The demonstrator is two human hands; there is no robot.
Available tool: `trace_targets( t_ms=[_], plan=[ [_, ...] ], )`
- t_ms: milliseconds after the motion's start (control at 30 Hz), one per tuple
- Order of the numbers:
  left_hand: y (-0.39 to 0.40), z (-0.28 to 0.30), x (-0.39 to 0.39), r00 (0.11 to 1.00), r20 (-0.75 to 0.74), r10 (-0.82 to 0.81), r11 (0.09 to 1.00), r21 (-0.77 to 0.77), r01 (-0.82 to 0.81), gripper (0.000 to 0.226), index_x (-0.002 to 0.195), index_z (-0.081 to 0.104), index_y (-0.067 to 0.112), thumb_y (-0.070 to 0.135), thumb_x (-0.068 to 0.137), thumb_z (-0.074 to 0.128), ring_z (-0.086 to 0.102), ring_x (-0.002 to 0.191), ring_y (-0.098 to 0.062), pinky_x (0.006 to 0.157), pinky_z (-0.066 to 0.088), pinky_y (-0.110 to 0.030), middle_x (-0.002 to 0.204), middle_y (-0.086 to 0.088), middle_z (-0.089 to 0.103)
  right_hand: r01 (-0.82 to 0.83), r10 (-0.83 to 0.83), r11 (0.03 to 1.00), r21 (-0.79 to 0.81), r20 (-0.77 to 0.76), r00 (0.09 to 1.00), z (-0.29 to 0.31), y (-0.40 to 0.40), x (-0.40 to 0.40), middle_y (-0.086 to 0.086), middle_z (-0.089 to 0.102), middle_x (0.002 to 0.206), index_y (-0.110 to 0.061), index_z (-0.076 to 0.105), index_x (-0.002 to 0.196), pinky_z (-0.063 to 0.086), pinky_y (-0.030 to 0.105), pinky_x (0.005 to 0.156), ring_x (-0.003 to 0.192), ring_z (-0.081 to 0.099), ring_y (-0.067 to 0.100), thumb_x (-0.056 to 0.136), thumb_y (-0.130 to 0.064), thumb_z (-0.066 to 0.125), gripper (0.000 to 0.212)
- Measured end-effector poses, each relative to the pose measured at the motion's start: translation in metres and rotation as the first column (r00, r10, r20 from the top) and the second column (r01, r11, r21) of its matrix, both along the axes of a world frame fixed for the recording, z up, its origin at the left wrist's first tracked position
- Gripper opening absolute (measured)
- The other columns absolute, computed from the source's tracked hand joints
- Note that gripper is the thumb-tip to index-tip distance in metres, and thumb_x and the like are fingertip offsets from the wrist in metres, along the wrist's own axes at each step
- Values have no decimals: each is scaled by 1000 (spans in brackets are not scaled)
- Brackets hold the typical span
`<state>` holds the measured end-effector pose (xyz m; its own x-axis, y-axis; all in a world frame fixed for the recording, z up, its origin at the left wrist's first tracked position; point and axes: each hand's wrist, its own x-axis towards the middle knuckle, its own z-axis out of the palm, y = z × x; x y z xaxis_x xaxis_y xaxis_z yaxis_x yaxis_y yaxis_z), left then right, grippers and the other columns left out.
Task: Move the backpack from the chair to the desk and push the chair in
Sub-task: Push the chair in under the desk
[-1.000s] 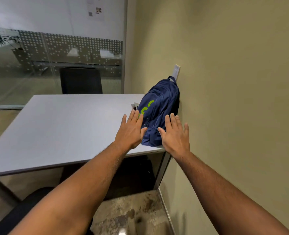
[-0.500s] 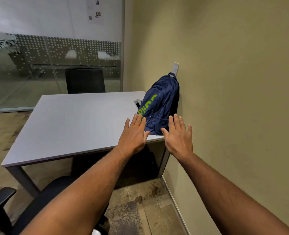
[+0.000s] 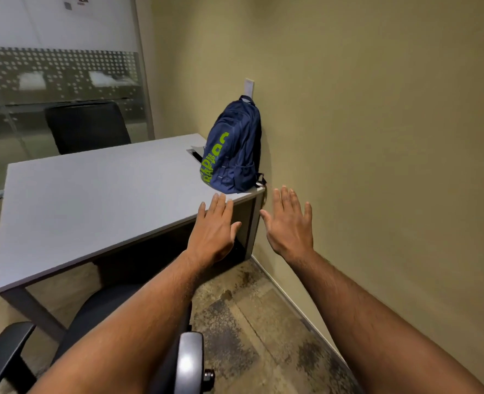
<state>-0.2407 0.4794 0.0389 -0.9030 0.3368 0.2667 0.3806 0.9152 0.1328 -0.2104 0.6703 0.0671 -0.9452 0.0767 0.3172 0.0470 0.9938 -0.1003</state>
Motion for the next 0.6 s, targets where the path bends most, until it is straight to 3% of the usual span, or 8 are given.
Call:
trace_targets(
  t_ms=[333, 600],
  plan=[
    [-27, 19, 45, 996, -51, -72, 996, 45, 74, 67, 161, 7, 10, 45, 108, 30, 2, 157, -28, 126, 4, -51, 169, -14, 7, 79, -79, 995, 59, 1, 997, 3, -23, 69, 8, -3, 173, -17, 0, 164, 4, 60, 125, 159, -5, 25, 108, -58, 20, 72],
    [-73, 9, 93, 992, -60, -111, 992, 54, 115, 67, 160, 12, 8, 43, 107, 33, 6, 156, -29, 126, 8, -51, 169, -16, 12, 126, -129, 990, 70, 39, 991, -14, -73, 126, 9, -8, 173, -18, -3, 164, 1, 61, 125, 158, -8, 25, 106, -60, 19, 75]
  ],
)
